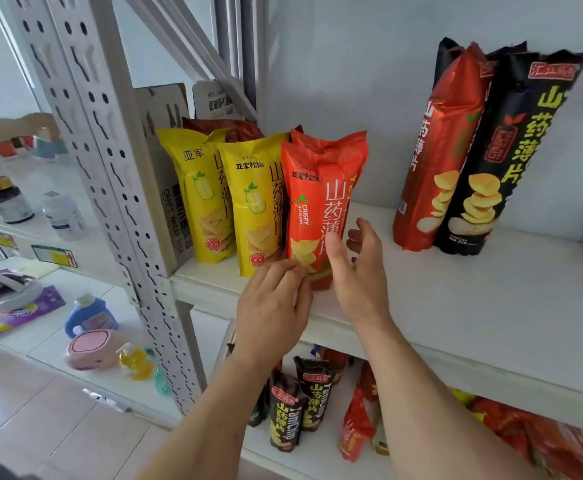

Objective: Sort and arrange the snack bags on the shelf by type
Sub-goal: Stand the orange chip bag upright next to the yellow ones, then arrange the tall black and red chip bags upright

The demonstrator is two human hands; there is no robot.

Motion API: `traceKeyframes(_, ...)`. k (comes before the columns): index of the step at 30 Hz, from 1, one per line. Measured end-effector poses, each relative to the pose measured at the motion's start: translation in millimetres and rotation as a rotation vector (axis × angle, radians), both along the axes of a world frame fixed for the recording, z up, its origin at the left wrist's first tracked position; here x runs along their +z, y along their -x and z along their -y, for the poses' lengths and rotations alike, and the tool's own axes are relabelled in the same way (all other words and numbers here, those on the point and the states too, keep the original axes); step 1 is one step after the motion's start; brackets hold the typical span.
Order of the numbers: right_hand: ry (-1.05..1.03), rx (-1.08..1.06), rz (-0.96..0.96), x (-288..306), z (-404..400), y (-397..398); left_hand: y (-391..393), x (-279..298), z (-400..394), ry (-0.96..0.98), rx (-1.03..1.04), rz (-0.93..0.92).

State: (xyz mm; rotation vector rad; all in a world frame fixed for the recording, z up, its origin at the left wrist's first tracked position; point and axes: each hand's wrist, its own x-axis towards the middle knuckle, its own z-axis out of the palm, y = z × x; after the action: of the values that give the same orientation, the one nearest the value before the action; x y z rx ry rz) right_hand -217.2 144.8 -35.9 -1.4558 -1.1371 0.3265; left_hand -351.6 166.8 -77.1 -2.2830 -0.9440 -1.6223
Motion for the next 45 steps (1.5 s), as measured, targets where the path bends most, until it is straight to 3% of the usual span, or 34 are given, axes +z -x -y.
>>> traceKeyframes(10, 0.007, -0.217, 0.123, 5.2, 37.7, -72.2, -79.7, 24.4, 20.1, -0.086, -0.253, -0.037)
traceKeyframes(19, -0.028, -0.315, 0.116, 20.5, 60.4, -163.3, -170.6, 31.6, 23.8, -0.053, -0.319, -0.012)
traceKeyframes(30, -0.048, -0.264, 0.081, 34.7, 39.1, -263.3, -268.5, 54.0, -1.0, 0.096, -0.258, 0.045)
traceKeyframes(38, -0.088, -0.148, -0.033, 41.1, 14.4, -280.1, -292.9, 79.1, -10.3, 0.283, -0.275, 0.121)
traceKeyframes(45, -0.113, -0.092, -0.055, 36.6, -8.0, -283.4, -292.3, 81.6, -24.2, 0.251, -0.249, 0.342)
